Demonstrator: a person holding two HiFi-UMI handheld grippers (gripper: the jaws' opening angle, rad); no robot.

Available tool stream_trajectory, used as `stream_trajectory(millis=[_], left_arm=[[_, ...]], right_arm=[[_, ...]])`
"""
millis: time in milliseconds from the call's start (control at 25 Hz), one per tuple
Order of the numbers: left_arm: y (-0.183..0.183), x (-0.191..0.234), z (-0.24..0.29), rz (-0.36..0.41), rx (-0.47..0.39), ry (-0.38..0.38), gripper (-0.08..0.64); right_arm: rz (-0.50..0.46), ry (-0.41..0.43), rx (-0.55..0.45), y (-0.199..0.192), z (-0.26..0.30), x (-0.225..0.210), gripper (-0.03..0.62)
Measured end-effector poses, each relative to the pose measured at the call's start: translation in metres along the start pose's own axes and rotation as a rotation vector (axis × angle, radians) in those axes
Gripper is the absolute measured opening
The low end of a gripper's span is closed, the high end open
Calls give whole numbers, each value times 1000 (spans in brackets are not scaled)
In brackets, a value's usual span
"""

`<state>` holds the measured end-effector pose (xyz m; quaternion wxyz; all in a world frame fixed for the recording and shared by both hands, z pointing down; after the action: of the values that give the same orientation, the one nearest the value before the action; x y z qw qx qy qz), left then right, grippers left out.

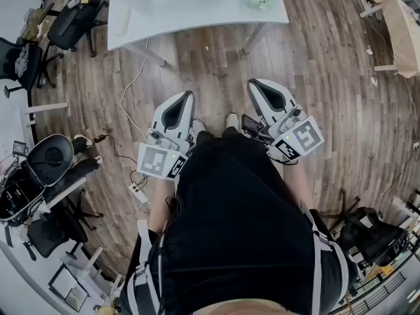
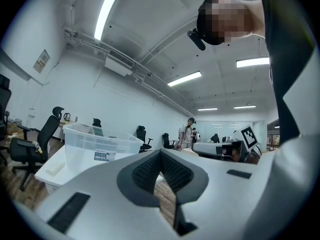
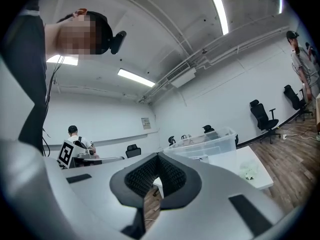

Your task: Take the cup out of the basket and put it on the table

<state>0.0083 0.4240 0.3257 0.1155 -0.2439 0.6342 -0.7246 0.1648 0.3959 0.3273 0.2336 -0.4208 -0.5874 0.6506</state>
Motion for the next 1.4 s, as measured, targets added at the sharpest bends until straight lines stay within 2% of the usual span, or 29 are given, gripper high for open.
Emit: stream_trajectory(millis=[240, 520, 720, 1000, 1200, 1400], left_arm=[[-7, -14, 20, -2, 5, 15, 17], [-21, -33, 47, -33, 15, 61, 18], [-21, -30, 59, -26, 31, 62, 17], [-14, 13, 76, -47, 19, 64, 17], [-5, 62, 102, -19, 11, 18, 18], [36, 114, 136, 7, -47, -20, 17]], right_arm=[[36, 0, -39, 6, -14, -24, 17], [46, 16, 2, -3, -32, -54, 17], [51, 33, 21, -4, -17, -66, 17], [48, 29, 30, -5, 24, -82, 17], [17, -1, 16, 4, 76, -97, 17], [5, -23, -3, 25, 135, -110, 17]])
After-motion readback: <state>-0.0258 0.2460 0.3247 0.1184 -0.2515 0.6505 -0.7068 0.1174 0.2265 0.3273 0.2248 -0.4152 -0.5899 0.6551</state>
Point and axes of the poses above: the fingertips, and each gripper's own axes: z forward along the fingers, x to its left, y out of its top, the point moved 2 cm from there along -z, backward along the fingers, and after that the axes turned 5 degrees about y, right-handed, at the moved point
